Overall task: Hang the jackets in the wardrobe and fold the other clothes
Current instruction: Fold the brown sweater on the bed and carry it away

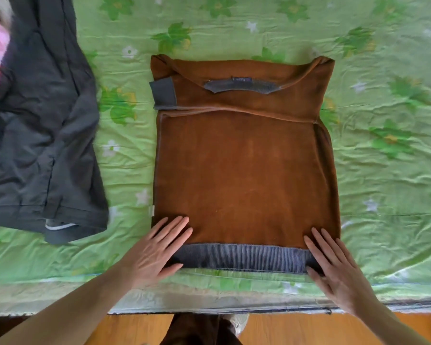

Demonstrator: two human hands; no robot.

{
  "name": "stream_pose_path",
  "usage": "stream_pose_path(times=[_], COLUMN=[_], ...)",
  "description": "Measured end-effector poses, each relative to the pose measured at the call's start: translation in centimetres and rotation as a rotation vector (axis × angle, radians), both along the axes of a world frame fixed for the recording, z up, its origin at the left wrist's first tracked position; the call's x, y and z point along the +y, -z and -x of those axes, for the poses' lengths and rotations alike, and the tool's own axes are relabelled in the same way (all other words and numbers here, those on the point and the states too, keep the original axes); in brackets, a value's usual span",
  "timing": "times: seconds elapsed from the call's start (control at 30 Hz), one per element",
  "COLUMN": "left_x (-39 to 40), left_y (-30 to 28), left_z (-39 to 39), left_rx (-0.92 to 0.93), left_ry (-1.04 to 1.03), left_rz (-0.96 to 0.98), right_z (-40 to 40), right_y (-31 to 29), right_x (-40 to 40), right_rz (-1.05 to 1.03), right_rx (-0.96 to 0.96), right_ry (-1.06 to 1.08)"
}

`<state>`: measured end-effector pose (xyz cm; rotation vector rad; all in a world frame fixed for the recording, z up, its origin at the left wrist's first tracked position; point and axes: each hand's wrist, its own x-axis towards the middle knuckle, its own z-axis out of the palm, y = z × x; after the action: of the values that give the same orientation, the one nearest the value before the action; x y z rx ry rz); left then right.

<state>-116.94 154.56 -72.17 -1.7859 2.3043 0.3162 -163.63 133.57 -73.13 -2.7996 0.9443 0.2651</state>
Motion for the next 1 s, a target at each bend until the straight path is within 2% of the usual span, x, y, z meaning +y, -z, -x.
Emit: stream_pose_path(times=[0.2,0.37,0.57,0.73,0.87,1.0], left_x=[1.3,0.6,0.4,-1.1,-1.7,-1.4], left_y=[-0.7,-1.2,-2.4,-4.0,-4.8,-4.9], left_z=[-0.4,2.5,3.2,-1.0,-3.0,-4.0], left_rx=[-0.062,-0.086,0.046,0.129,0.190,0.218], left_ry=[0.050,-0.102,-0.208,-0.128,-0.106,0.024], left_rz=[-0.105,-0.186,-0.092,-0.044,-0.113,-0.240], right_z=[1.2,-0.3,-0.5,-0.8,-1.6,-2.4], right_y=[-1.2,-1.4,-2.8,-4.8,-6.0,-5.3], right_x=[-0.5,0.0,-1.5,-3.7,-5.8,-7.1], right_rz=[0.024,0.050,-0.122,-0.241,-0.363,-0.395], right_rx=[0.090,0.037,-0.064,-0.130,-0.125,-0.100], right_ry=[-0.127,-0.020,0.056,0.182,0.352,0.386])
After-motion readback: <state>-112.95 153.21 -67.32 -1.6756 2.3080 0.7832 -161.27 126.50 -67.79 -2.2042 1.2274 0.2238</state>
